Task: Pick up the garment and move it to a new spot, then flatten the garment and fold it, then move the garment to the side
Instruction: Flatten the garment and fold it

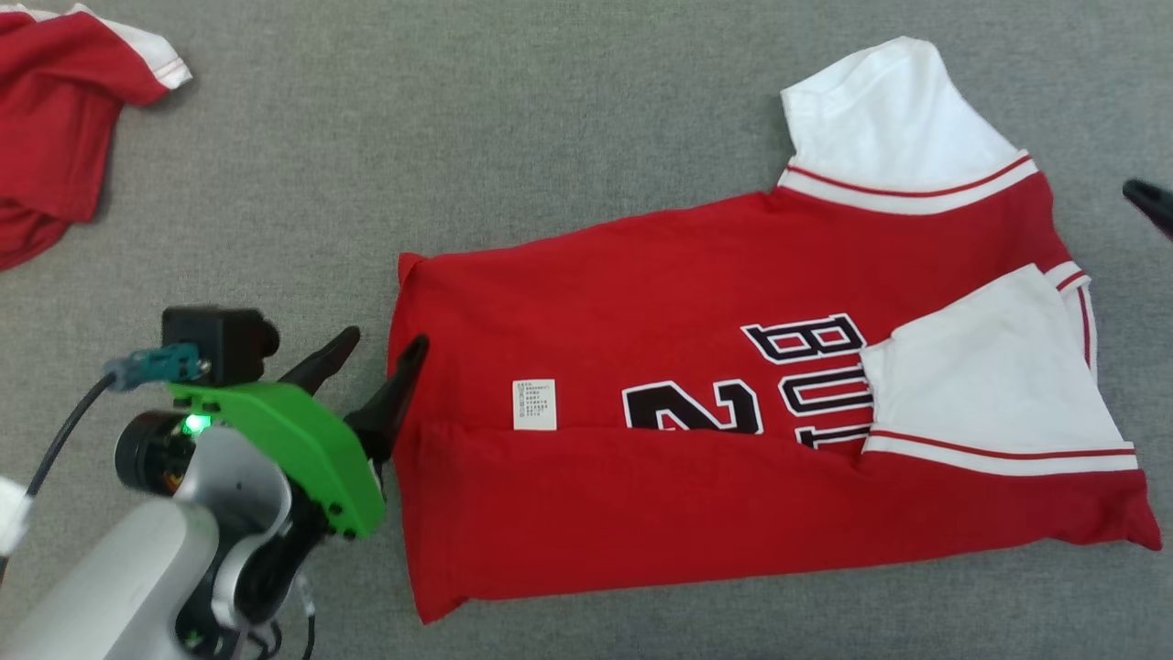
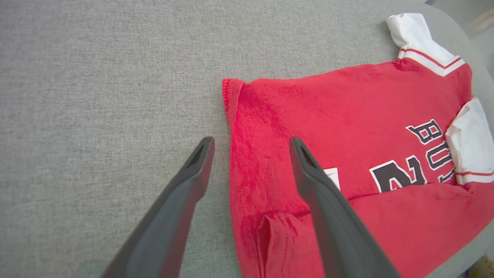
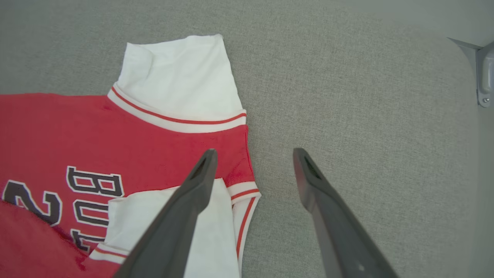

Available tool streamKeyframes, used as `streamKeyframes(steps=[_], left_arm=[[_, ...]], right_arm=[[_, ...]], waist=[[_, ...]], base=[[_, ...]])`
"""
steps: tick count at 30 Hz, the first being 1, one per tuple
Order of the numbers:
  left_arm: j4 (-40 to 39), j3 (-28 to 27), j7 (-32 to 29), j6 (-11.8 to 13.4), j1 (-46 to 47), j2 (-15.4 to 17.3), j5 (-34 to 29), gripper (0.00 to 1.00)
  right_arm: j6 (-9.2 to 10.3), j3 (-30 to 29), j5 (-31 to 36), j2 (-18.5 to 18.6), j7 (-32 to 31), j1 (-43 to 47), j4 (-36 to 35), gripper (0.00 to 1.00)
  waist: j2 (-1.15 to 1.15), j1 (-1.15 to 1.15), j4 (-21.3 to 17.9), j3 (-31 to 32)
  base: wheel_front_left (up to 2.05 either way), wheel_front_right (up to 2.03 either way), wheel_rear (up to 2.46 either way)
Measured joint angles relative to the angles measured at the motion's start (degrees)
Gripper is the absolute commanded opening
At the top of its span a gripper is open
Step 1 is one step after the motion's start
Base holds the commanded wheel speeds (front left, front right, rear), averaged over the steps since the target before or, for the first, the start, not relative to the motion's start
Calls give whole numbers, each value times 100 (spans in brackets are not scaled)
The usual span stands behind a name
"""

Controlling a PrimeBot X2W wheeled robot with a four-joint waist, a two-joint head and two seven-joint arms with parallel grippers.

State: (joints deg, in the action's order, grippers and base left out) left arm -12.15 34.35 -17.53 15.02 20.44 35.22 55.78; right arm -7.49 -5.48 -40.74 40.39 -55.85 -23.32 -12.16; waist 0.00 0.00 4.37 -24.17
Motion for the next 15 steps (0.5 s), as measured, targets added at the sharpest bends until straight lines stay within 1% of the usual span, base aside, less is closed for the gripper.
streamKeyframes(steps=[4,7,11,15], left_arm=[[816,388,-532,-188,1085,-407,-269,100],[1292,642,-837,-293,1699,-588,-521,100],[1712,835,-1191,-448,2235,-815,-575,100],[1925,903,-1311,-512,2564,-996,-600,100]], right_arm=[[0,669,369,-69,-244,-1071,535,100],[0,1006,631,-89,-354,-1691,955,100],[0,1380,829,-64,-438,-2282,1402,100],[0,1595,889,-127,-372,-2684,1733,100]], waist=[[0,0,148,-343],[0,1,298,-541],[0,1,538,-719],[0,0,703,-875]], base=[[0,0,0],[0,0,0],[0,0,0],[0,0,0]])
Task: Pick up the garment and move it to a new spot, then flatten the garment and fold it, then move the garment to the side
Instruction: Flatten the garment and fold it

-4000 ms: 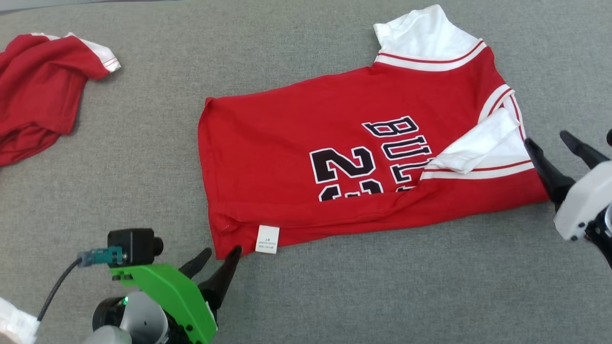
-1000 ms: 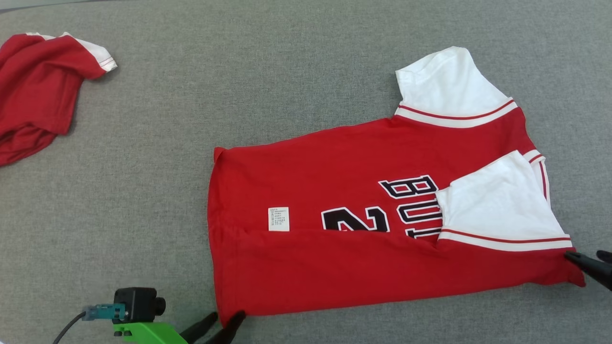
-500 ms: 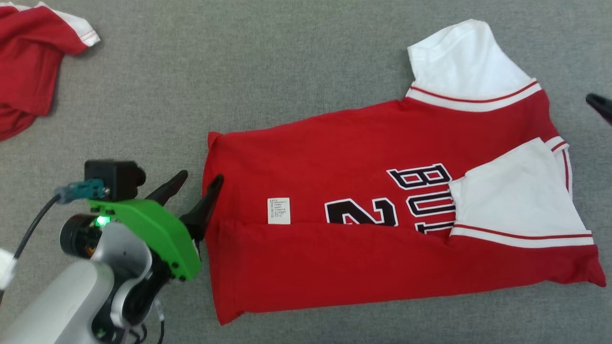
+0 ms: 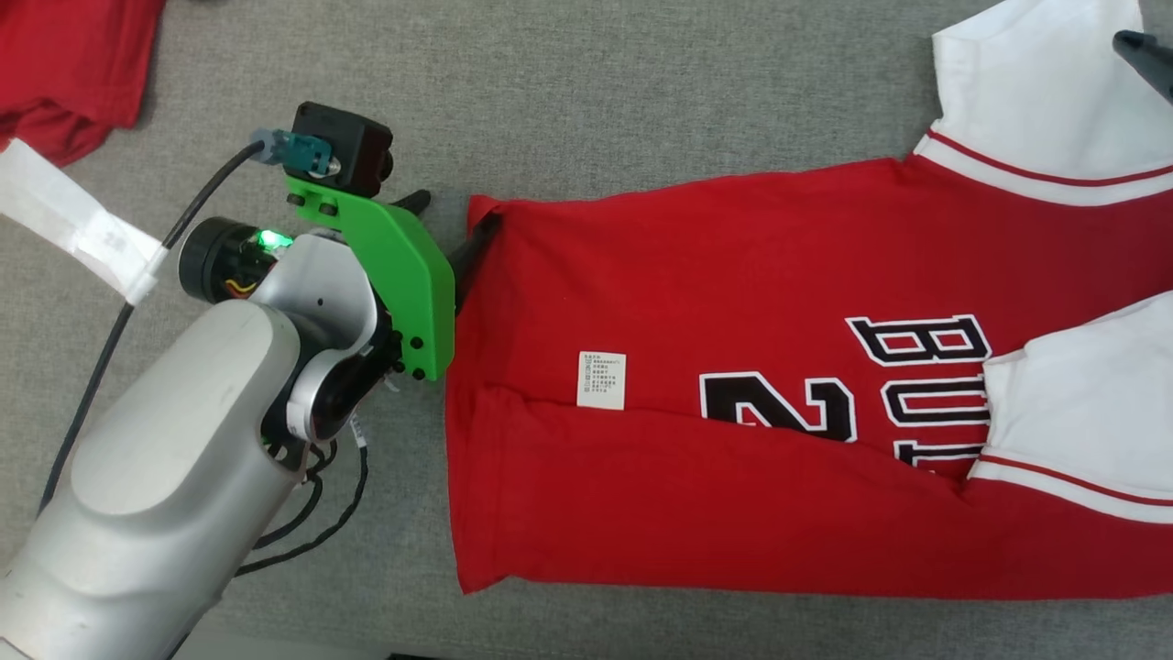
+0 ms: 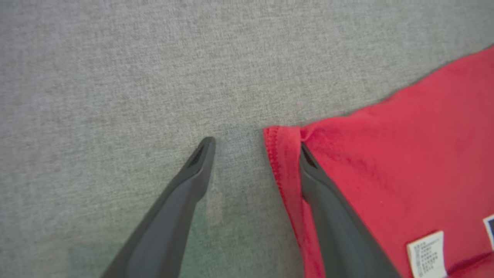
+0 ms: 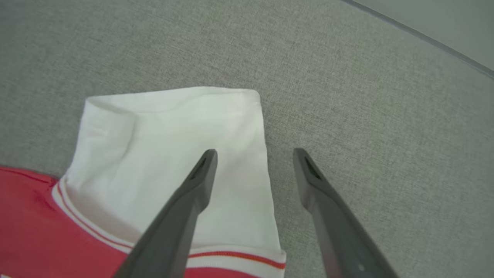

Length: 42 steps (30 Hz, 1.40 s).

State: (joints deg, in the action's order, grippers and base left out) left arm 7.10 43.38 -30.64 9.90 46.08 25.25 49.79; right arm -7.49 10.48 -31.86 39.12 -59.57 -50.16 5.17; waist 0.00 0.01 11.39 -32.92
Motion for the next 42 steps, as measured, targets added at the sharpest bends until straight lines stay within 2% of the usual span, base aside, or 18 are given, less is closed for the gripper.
streamKeyframes(steps=[8,11,13,14,16,17,18,23,30,37,42], left_arm=[[175,118,-49,-112,236,-205,-21,100],[214,149,-51,-142,280,-276,-25,84],[243,165,-48,-169,303,-307,-25,66],[257,171,-46,-182,309,-324,-25,56],[294,187,-23,-191,325,-367,-20,21],[315,186,-4,-205,325,-387,-7,0],[341,190,-5,-242,324,-400,8,0],[403,159,86,-290,314,-447,69,0],[371,53,302,-263,140,-392,116,0],[26,49,313,-154,-295,-86,183,0],[-606,44,309,65,-660,221,167,0]], right_arm=[[0,182,21,-69,231,-291,570,100],[1,213,-67,-196,342,-297,714,100],[1,236,-86,-231,404,-307,773,100],[1,252,-87,-235,428,-313,804,100],[1,291,-147,-246,481,-332,866,99],[2,289,-182,-265,505,-339,899,33],[2,294,-209,-285,539,-345,935,0],[-1,300,-375,-366,880,-404,958,0],[-1,220,-751,-225,1536,-433,753,0],[-1,261,-1334,192,2102,309,69,0],[-1,107,-1656,571,2472,1176,-516,0]], waist=[[0,0,195,-194],[0,0,247,-227],[0,0,271,-239],[0,0,281,-245],[0,-1,298,-248],[0,-1,300,-246],[0,-1,299,-239],[0,0,246,-220],[0,0,130,-41],[0,0,-22,365],[0,-1,-180,715]], base=[[0,0,0],[0,0,0],[0,0,0],[0,0,0],[0,0,0],[0,0,0],[0,0,0],[0,0,0],[0,0,0],[0,0,0],[0,0,0]])
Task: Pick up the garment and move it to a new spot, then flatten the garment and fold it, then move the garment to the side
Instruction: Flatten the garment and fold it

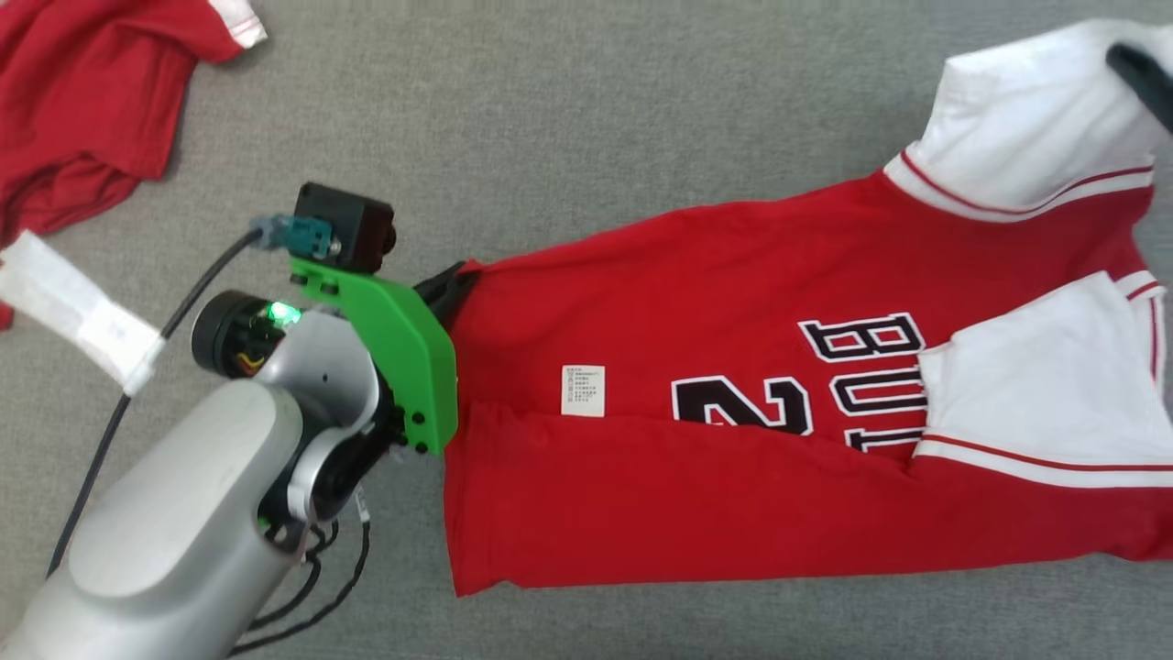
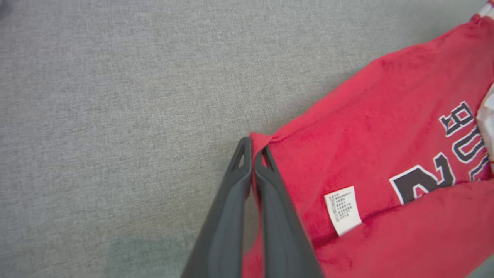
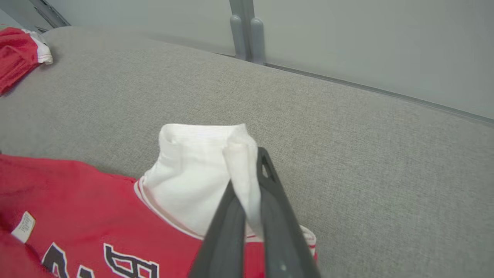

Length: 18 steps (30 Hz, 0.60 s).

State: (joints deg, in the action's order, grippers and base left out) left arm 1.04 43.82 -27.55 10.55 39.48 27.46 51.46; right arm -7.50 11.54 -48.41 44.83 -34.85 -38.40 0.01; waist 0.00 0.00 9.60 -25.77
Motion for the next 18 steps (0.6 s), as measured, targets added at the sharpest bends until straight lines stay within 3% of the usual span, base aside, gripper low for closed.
streamKeyframes(steps=[6,12,18], left_arm=[[-731,-20,181,287,-623,243,-56,0],[-998,-91,517,502,-1194,350,-2,0],[-1107,-154,790,558,-1450,399,27,0]], right_arm=[[0,-275,-225,59,547,1253,-522,0],[1,-627,-301,-236,1140,2287,-766,0],[1,-923,-332,-466,1492,2959,-927,0]], waist=[[0,0,-239,319],[0,0,-469,505],[0,0,-554,665]], base=[[0,0,0],[0,0,0],[0,0,0]])
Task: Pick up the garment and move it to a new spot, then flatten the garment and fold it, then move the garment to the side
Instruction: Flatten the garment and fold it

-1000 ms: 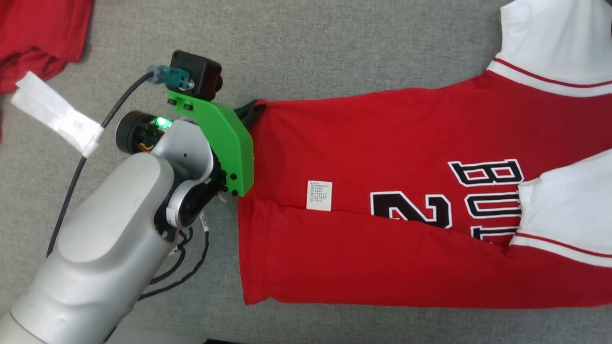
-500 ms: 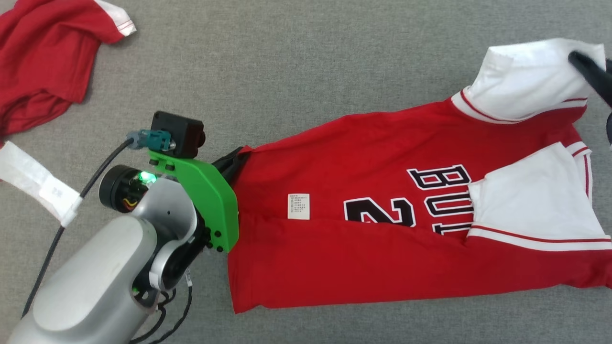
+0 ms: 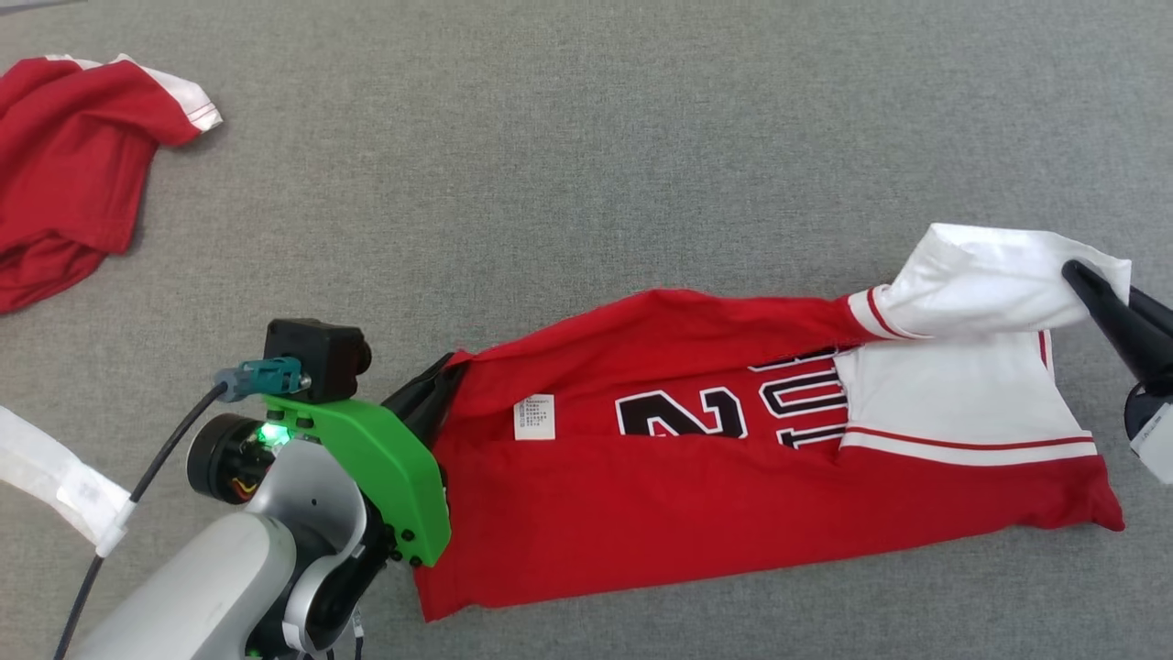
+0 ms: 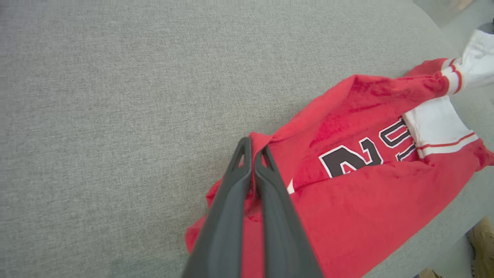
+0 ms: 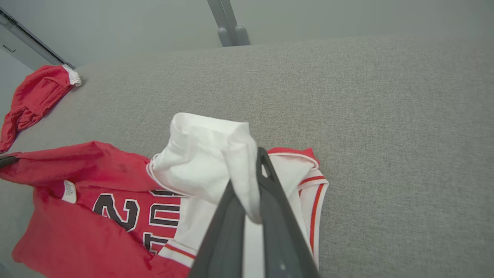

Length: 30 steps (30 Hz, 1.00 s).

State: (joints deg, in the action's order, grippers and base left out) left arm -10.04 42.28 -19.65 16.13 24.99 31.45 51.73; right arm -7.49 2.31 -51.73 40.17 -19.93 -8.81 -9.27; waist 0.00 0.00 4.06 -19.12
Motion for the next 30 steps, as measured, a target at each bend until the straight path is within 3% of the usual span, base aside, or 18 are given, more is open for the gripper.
streamKeyframes(steps=[9,20,30], left_arm=[[-19,-60,164,-25,-113,169,-93,0],[274,-153,212,-71,144,122,-115,0],[246,-124,405,-101,62,12,-116,0]], right_arm=[[0,-1,200,-154,110,336,-121,0],[-1,613,777,-157,-3,-1266,586,0],[-1,672,781,-66,256,-1328,711,0]], waist=[[0,0,-39,195],[0,0,-32,119],[0,0,114,178]], base=[[0,0,0],[0,0,0],[0,0,0]])
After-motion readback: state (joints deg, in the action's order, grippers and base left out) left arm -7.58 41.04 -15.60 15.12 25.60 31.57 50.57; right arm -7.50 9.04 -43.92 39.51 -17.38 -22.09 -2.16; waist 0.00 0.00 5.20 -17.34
